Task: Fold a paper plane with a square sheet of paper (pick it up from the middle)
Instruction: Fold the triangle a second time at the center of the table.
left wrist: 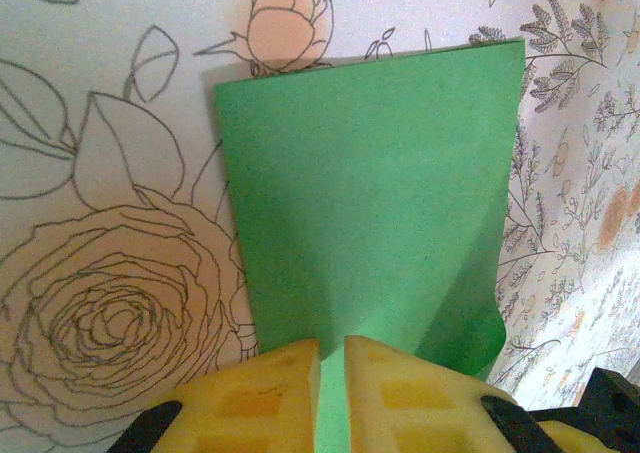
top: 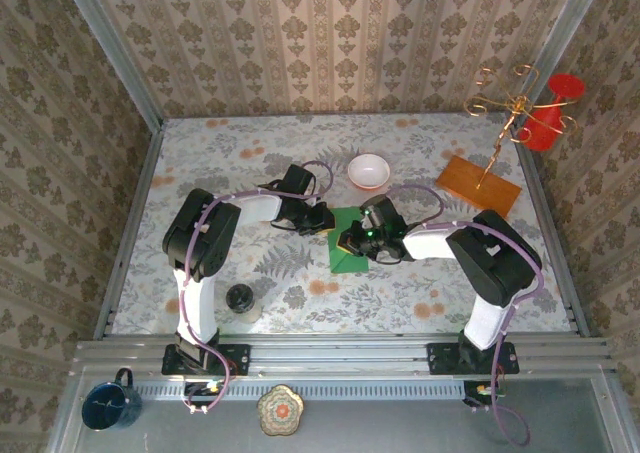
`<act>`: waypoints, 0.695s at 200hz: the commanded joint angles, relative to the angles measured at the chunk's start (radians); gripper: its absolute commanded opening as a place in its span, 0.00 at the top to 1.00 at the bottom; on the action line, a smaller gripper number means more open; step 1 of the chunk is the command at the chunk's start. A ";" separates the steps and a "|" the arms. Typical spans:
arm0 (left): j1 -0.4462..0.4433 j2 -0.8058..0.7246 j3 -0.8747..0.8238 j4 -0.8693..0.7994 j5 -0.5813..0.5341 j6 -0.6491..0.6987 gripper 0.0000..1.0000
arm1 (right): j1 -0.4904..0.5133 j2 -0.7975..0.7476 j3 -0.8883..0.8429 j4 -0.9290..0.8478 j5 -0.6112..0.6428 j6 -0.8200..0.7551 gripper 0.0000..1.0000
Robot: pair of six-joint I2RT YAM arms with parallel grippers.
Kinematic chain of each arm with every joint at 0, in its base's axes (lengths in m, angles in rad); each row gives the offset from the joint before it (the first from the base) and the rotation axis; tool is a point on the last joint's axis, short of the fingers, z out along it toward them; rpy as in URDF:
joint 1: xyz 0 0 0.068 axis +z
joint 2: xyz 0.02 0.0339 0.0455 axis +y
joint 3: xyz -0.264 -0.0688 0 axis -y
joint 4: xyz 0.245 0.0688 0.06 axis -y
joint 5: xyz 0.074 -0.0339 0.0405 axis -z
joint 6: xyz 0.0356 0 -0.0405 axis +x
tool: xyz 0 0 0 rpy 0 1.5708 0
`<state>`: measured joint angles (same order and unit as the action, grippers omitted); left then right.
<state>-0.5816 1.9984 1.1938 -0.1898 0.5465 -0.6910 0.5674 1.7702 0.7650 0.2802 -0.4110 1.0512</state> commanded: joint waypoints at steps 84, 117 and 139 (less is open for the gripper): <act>0.003 0.013 -0.021 -0.043 -0.015 0.013 0.83 | 0.009 0.033 0.033 -0.046 0.035 -0.018 0.94; 0.003 0.013 -0.020 -0.042 -0.015 0.013 0.83 | 0.011 0.037 0.037 -0.053 0.035 -0.021 0.94; 0.003 0.011 -0.022 -0.043 -0.015 0.014 0.83 | 0.012 0.043 0.040 -0.055 0.031 -0.021 0.94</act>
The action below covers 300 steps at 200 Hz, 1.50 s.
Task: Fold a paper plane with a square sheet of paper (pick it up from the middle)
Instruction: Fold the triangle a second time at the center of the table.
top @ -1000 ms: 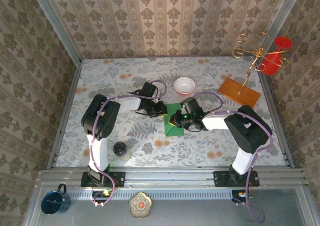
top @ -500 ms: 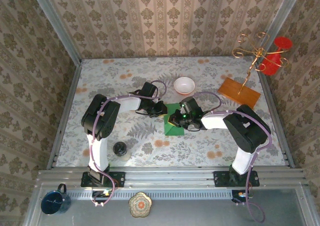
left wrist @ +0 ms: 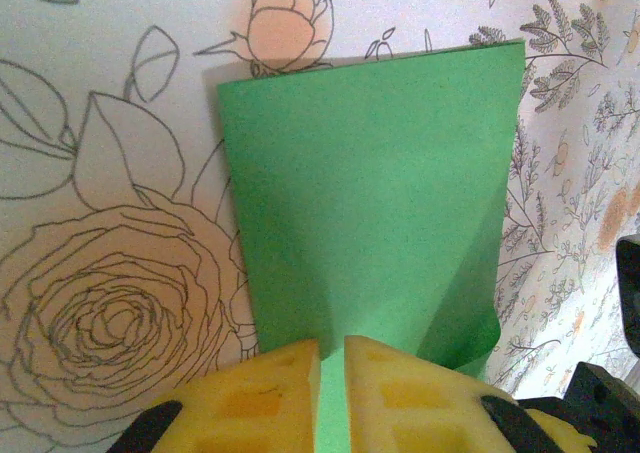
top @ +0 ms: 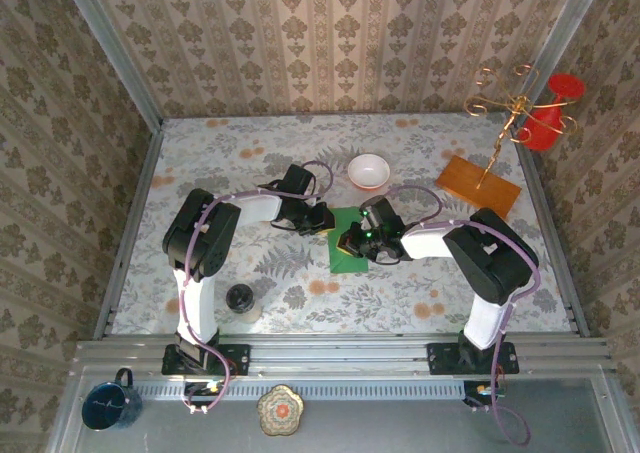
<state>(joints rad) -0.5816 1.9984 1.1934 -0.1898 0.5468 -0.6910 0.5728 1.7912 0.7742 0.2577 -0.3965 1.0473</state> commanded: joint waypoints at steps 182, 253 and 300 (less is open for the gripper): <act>0.005 -0.015 0.024 -0.066 -0.014 0.014 0.81 | 0.008 0.047 0.034 -0.099 0.016 -0.022 0.90; 0.064 -0.142 0.015 -0.083 -0.069 -0.005 0.73 | 0.009 0.064 0.053 -0.121 0.004 0.006 0.72; 0.157 -0.237 -0.066 -0.092 -0.092 -0.002 0.69 | 0.009 0.059 0.073 -0.144 -0.001 0.001 0.60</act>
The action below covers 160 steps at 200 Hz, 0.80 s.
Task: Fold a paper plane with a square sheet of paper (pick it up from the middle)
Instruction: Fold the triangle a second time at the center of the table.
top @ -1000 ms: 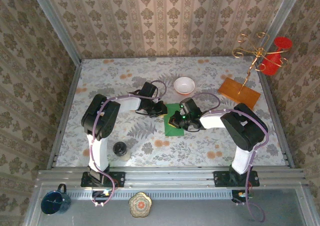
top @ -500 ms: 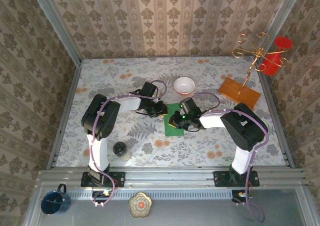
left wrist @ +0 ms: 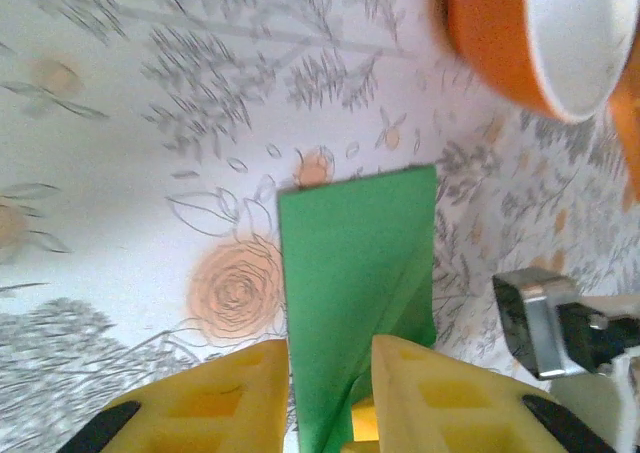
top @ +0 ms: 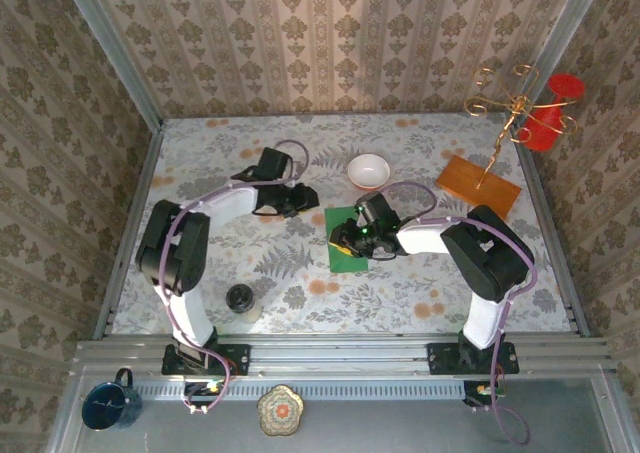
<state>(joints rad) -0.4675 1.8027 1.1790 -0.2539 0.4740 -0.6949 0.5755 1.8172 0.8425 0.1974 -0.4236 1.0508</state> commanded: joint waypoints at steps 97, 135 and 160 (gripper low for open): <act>-0.040 -0.110 -0.133 -0.008 0.018 -0.015 0.77 | 0.004 0.042 -0.017 -0.093 0.049 -0.016 0.74; -0.113 -0.082 -0.130 0.002 0.019 -0.031 0.84 | 0.004 0.057 -0.017 -0.111 0.057 -0.017 0.86; -0.146 -0.052 -0.130 0.014 0.027 -0.041 0.89 | 0.004 0.065 -0.014 -0.126 0.061 -0.018 0.92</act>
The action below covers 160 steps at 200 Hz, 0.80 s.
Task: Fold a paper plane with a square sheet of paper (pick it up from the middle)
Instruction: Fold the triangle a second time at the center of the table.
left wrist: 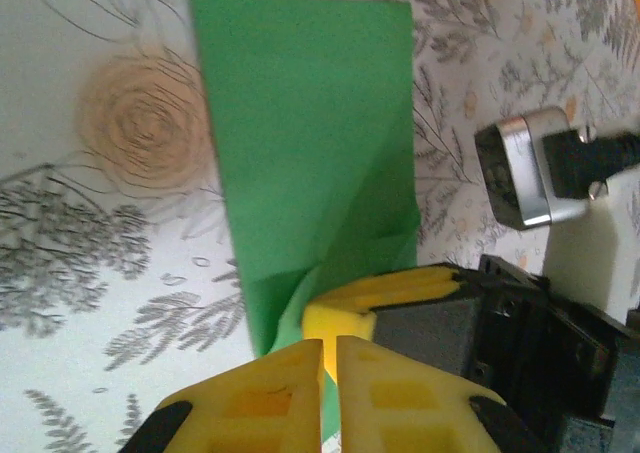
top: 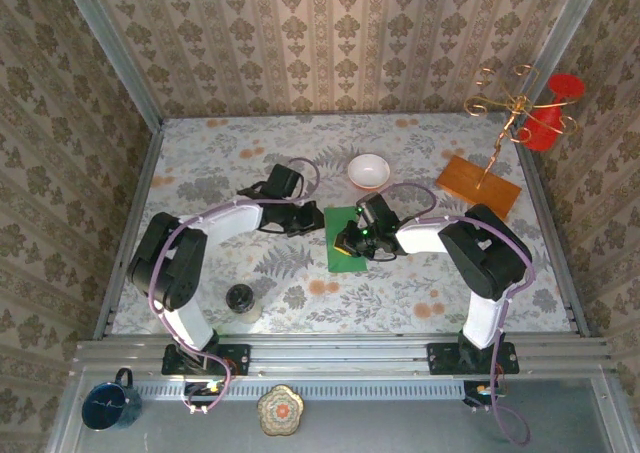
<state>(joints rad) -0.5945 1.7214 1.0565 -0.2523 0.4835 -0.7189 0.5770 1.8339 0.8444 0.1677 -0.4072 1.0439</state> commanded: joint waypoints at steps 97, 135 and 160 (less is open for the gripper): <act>-0.067 0.149 0.063 -0.036 -0.011 -0.013 0.99 | 0.002 0.057 -0.021 -0.094 0.042 -0.004 0.96; -0.068 0.169 0.086 -0.099 -0.060 0.007 1.00 | 0.003 0.059 -0.025 -0.087 0.041 0.001 0.97; -0.068 0.182 0.084 -0.114 -0.063 0.012 1.00 | 0.003 0.057 -0.027 -0.073 0.035 0.006 0.97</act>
<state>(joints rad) -0.6605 1.8751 1.1164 -0.3096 0.4446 -0.7292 0.5770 1.8347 0.8448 0.1688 -0.4076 1.0443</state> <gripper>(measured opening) 0.066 0.068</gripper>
